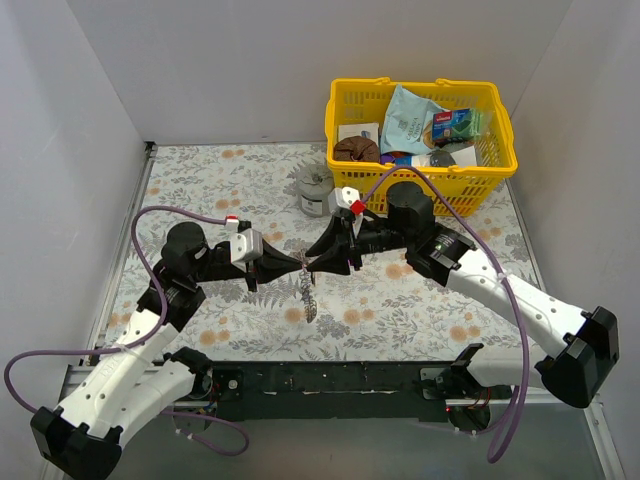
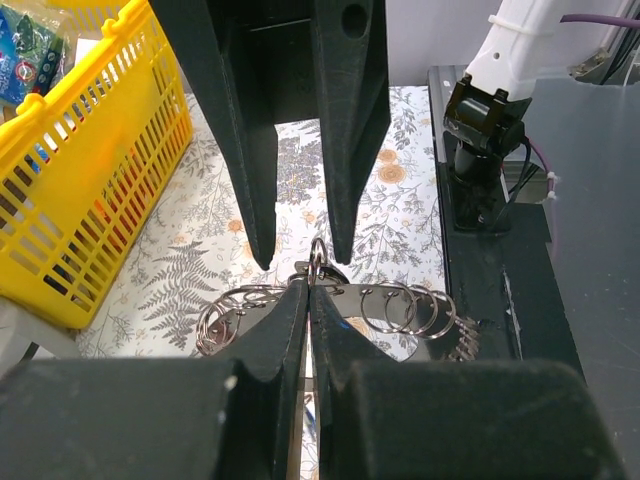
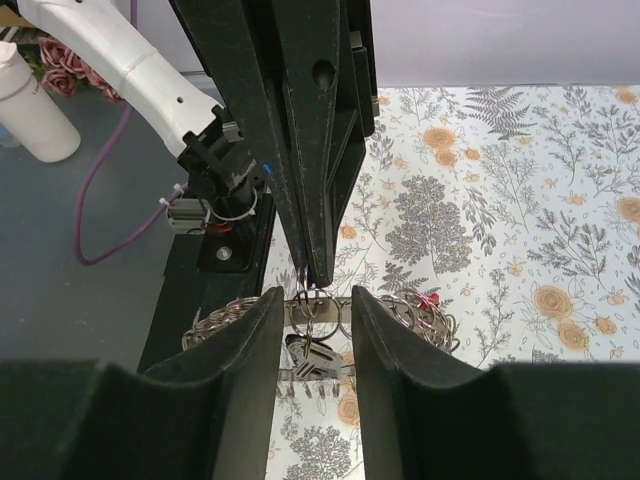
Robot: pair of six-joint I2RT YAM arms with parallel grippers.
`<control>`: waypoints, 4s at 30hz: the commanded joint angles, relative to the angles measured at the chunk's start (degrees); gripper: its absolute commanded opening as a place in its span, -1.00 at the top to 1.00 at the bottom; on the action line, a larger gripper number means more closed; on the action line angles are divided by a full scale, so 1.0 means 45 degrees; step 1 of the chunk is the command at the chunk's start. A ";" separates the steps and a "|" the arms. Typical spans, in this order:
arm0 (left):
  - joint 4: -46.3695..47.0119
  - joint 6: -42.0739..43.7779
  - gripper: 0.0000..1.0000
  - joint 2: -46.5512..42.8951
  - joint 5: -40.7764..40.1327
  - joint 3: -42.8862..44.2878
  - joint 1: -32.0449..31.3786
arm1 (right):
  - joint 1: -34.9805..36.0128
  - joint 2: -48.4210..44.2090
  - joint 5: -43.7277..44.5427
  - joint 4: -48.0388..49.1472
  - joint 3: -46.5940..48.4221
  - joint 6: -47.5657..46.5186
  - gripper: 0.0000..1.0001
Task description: Put the keys on the keyring
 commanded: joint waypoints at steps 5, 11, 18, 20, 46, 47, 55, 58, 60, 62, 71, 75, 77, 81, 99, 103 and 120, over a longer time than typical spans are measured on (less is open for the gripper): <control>0.1136 -0.0303 1.00 -0.0312 0.0458 -0.0143 0.0014 | -0.0035 0.0279 -0.0453 0.0863 0.0022 0.0364 0.43; 0.1370 -0.0381 1.00 -0.0448 0.0497 -0.0220 0.0014 | -0.0035 0.0416 -0.0355 0.0843 0.0061 0.0462 0.80; 0.1410 -0.0459 1.00 -0.0546 0.0400 -0.0221 0.0014 | -0.0035 0.0494 -0.0180 0.0337 0.0411 0.0249 0.97; 0.1061 -0.0343 0.88 -0.0488 0.0380 -0.0104 0.0014 | -0.0035 0.0514 -0.0024 -0.0171 0.0782 -0.0025 0.97; -0.4059 0.2353 0.48 0.3281 0.0849 0.3470 0.0014 | -0.0035 0.1940 0.1032 -0.7282 0.4358 -0.4284 0.97; -0.4060 0.2353 0.49 0.3282 0.0888 0.3470 0.0014 | -0.0035 0.1940 0.1012 -0.7262 0.4338 -0.4245 0.97; -0.4079 0.2372 0.44 0.3399 0.1024 0.3412 -0.0006 | -0.0035 0.1881 0.1226 -0.7009 0.4241 -0.4148 0.97; -0.4060 0.2392 0.45 0.3516 0.1103 0.3392 -0.0025 | -0.0035 0.1842 0.1208 -0.6853 0.4182 -0.4089 0.97; -0.4060 0.2411 0.47 0.3613 0.1123 0.3412 -0.0064 | -0.0035 0.1822 0.1208 -0.6794 0.4162 -0.4050 0.97; -0.4079 0.2450 0.49 0.3653 0.1141 0.3373 -0.0103 | -0.0035 0.1784 0.1227 -0.6716 0.4123 -0.3992 0.97; -0.3201 0.2060 0.57 0.3652 0.1240 0.3041 -0.0162 | -0.0035 0.1471 0.1129 -0.6090 0.3772 -0.3717 0.97; -0.3200 0.2118 0.80 0.3692 0.1162 0.3021 -0.0181 | -0.0035 0.1432 0.1129 -0.6090 0.3752 -0.3679 0.97; -0.3200 0.2099 0.91 0.3692 0.1064 0.3002 -0.0201 | -0.0035 0.1413 0.1207 -0.6052 0.3733 -0.3698 0.97; -0.3317 0.2216 0.97 0.3672 0.0888 0.2943 -0.0201 | -0.0035 0.1296 0.1286 -0.5993 0.3752 -0.3679 0.97; -0.3200 0.2177 0.51 0.3614 0.0849 0.2728 -0.0201 | -0.0035 0.1120 0.1364 -0.5622 0.3576 -0.3503 0.97; -0.3064 0.2119 0.70 0.3711 0.0927 0.2709 -0.0201 | -0.0035 0.1120 0.1305 -0.5641 0.3537 -0.3522 0.97; -0.0547 0.0343 1.00 0.2658 0.0304 0.1521 -0.0201 | -0.0230 -0.0129 0.2711 -0.3593 0.1977 -0.2139 -0.13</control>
